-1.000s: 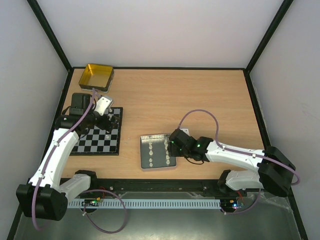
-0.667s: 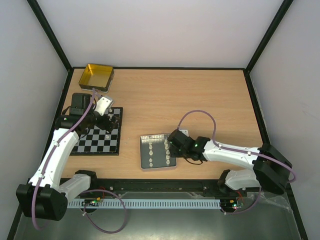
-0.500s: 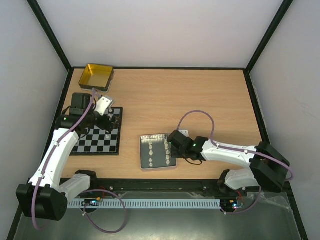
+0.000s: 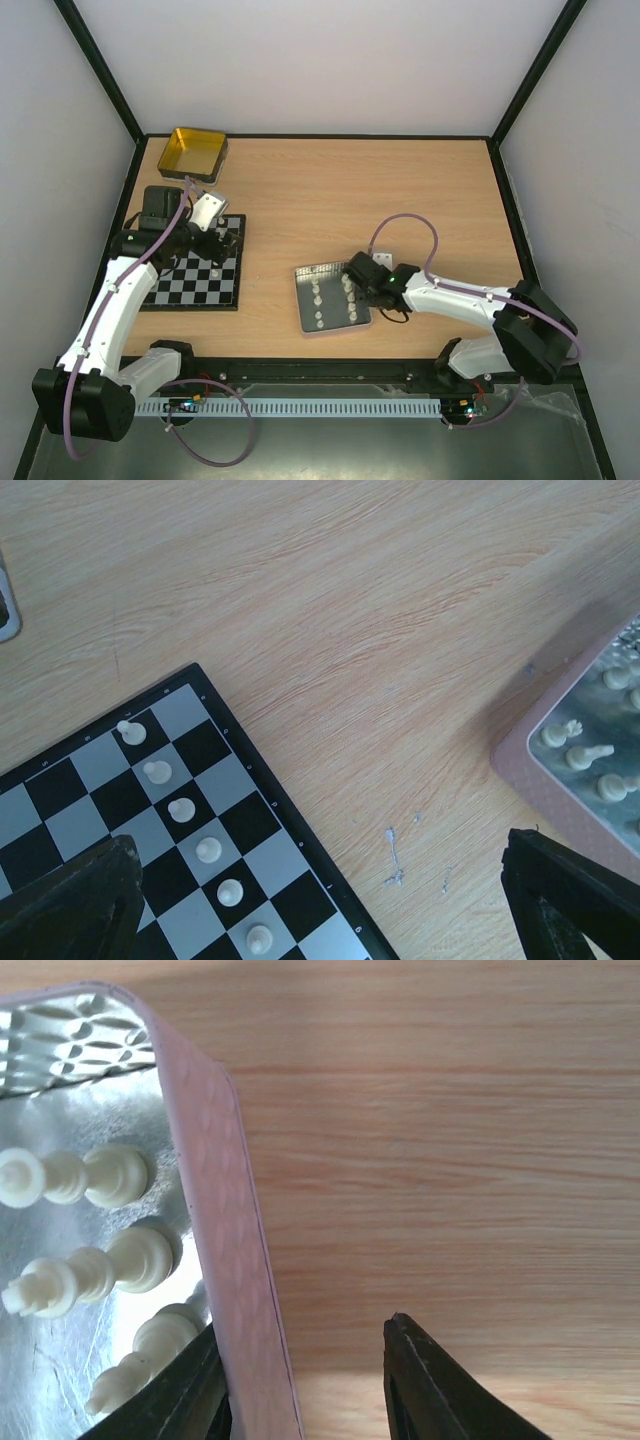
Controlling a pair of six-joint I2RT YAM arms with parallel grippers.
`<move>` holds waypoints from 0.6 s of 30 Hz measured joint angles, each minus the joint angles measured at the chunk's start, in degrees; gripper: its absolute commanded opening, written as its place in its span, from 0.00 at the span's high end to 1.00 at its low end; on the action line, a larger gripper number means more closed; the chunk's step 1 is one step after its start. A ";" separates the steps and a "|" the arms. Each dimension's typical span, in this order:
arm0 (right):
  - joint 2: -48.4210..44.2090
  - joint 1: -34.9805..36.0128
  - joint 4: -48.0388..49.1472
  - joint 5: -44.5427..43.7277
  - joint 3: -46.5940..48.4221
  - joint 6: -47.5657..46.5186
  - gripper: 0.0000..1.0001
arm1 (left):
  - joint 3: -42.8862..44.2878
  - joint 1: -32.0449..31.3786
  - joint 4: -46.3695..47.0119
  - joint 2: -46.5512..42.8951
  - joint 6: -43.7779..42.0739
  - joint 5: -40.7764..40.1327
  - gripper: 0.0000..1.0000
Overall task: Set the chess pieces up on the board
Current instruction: Move the storage box to the center of the board.
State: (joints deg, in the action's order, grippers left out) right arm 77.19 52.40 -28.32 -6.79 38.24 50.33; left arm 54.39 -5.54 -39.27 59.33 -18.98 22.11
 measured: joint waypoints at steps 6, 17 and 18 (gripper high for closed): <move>-2.14 -7.43 -2.36 -1.53 -0.57 -0.68 0.63 | 0.00 0.00 0.39 0.02 0.00 0.37 0.03; -2.27 -19.61 -2.29 -0.70 -2.14 -1.25 0.63 | 0.00 0.00 0.39 0.00 0.00 1.46 0.03; -2.27 -20.85 -2.32 -0.70 -2.29 -1.25 0.63 | 0.00 0.00 0.39 0.00 0.00 1.51 0.03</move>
State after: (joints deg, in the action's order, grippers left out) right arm 74.91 31.55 -30.63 -7.49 35.94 49.08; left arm 54.39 -5.54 -38.87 59.33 -18.98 23.62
